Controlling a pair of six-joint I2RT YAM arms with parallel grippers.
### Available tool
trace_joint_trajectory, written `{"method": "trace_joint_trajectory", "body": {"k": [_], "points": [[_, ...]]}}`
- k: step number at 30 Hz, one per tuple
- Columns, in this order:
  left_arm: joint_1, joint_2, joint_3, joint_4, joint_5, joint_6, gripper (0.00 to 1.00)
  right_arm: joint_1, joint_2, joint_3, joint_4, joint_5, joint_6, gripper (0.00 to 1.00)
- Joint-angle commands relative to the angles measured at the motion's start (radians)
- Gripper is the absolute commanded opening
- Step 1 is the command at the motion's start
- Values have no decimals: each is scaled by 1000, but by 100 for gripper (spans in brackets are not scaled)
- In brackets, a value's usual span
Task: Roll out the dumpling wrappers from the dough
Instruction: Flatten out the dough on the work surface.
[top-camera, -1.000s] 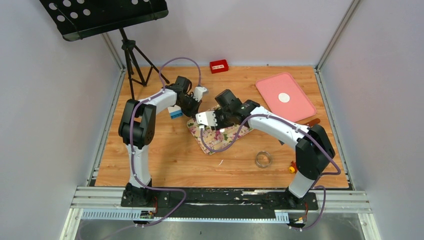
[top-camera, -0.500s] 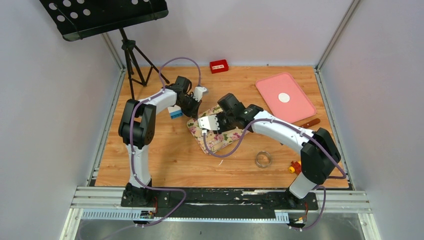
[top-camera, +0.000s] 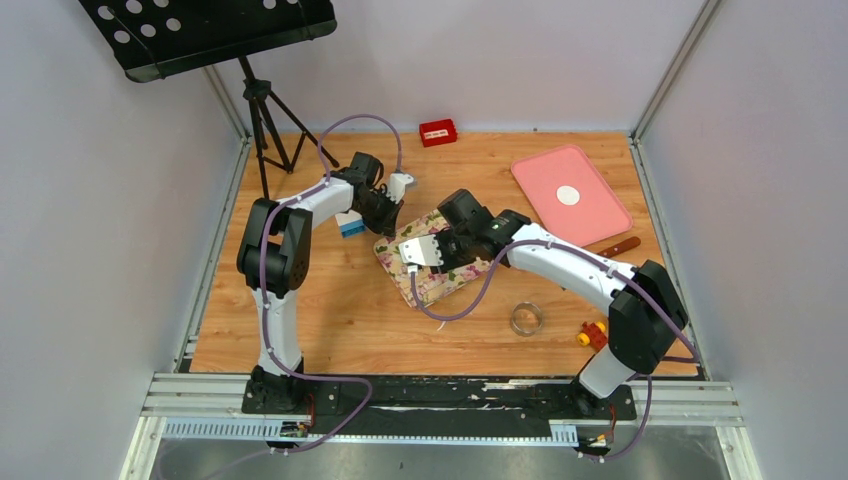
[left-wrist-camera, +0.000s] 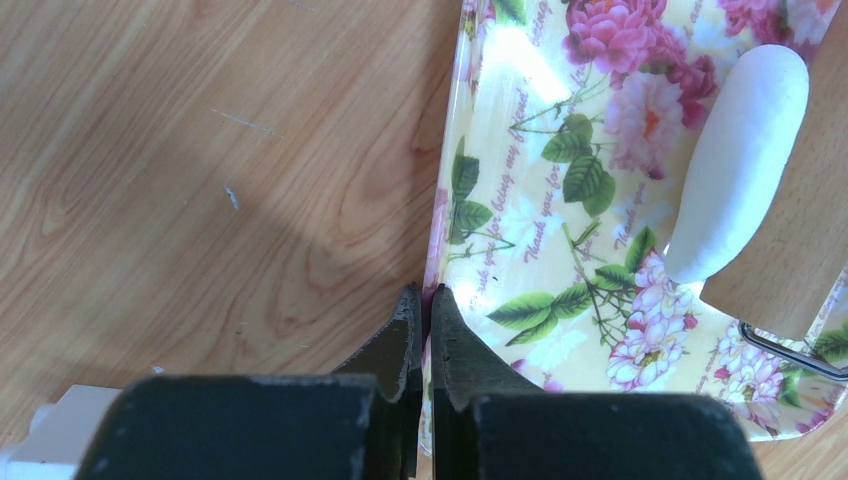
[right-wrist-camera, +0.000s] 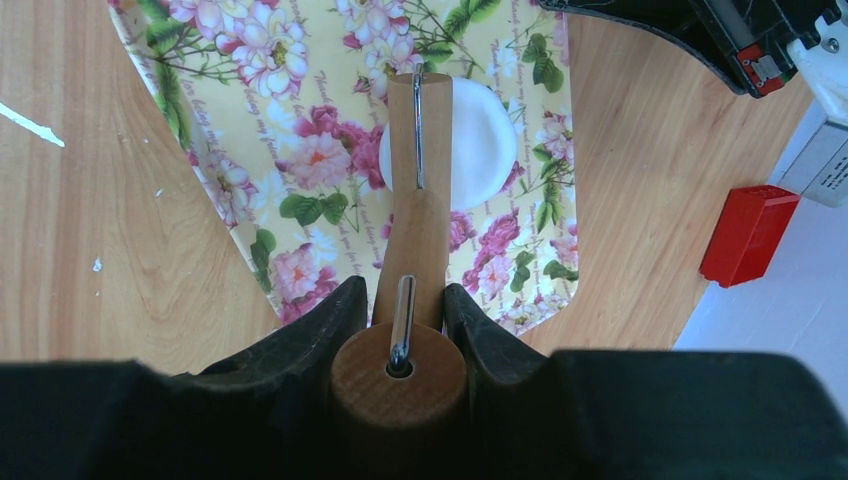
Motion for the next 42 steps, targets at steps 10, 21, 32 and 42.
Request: {"method": "trace_joint_trajectory", "body": {"k": [10,21,32,42], "points": [[-7,32,24,-6,-28,-22,0,22,27,-21,-222,-67,22,0],[-12,39,28,-13,-20,-20,0,22,4,94,-253,-88,110,0],[-17,34,22,-7,-21,-22,0,-78,104,531,-354,-149,612,0],[-17,28,16,-4,-11,-15,0,-247,251,616,-360,-279,898,0]]}}
